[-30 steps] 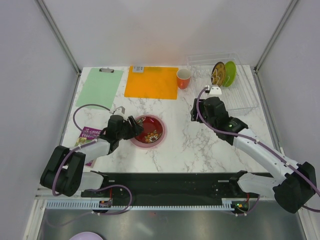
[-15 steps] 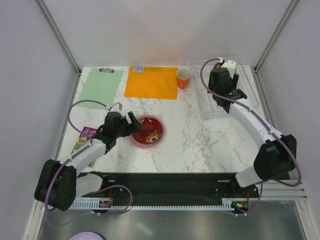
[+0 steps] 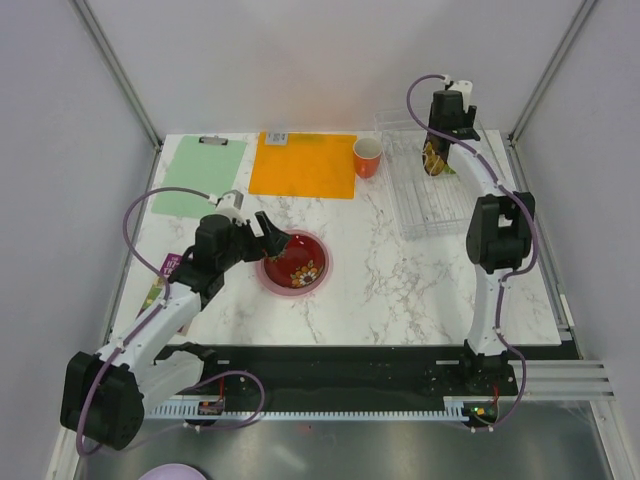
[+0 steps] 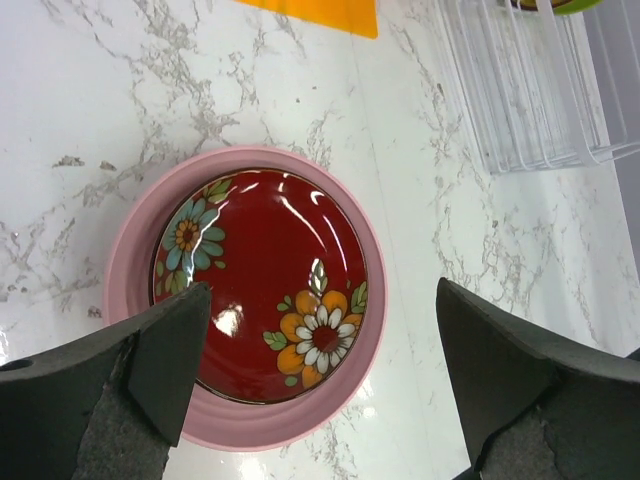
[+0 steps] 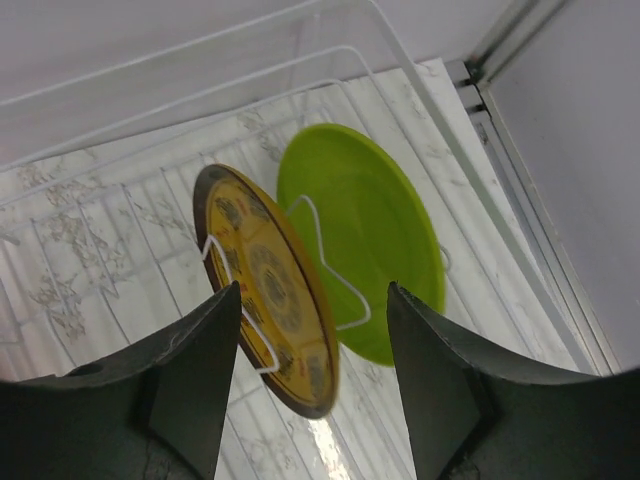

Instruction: Unload the plates from the dish rack

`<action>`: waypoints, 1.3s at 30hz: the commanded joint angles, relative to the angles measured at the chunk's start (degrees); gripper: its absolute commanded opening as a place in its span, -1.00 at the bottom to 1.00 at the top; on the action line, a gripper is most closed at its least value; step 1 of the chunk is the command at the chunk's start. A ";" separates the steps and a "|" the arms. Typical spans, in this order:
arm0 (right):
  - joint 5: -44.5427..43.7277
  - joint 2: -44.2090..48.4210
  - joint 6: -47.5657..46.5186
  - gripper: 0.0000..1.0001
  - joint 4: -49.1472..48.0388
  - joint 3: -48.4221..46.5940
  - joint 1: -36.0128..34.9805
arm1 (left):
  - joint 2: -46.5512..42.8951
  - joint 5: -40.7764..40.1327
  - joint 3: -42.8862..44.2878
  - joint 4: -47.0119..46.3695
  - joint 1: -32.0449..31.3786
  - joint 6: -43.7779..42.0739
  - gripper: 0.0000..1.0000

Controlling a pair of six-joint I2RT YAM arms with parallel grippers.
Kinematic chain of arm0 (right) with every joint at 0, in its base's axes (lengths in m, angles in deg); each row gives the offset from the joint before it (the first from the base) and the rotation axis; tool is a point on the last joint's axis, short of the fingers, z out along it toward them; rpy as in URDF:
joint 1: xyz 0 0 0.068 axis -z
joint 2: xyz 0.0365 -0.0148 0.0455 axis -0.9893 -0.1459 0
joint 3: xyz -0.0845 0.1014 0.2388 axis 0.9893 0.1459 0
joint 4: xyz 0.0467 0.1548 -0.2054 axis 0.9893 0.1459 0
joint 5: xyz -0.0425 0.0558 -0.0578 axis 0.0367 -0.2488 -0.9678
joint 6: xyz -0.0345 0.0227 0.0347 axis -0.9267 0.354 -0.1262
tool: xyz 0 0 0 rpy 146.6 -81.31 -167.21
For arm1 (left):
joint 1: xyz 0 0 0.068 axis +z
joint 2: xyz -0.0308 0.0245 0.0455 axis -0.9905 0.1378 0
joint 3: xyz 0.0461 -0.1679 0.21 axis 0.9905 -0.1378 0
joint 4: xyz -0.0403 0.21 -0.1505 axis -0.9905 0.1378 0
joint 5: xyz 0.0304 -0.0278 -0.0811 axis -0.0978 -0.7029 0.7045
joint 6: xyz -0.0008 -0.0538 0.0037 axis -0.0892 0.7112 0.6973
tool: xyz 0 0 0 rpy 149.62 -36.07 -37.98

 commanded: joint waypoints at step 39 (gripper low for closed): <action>-21.37 14.37 -32.89 -0.98 -20.27 8.04 -6.39 | -1.00 -0.43 1.66 -1.65 0.02 -1.23 0.99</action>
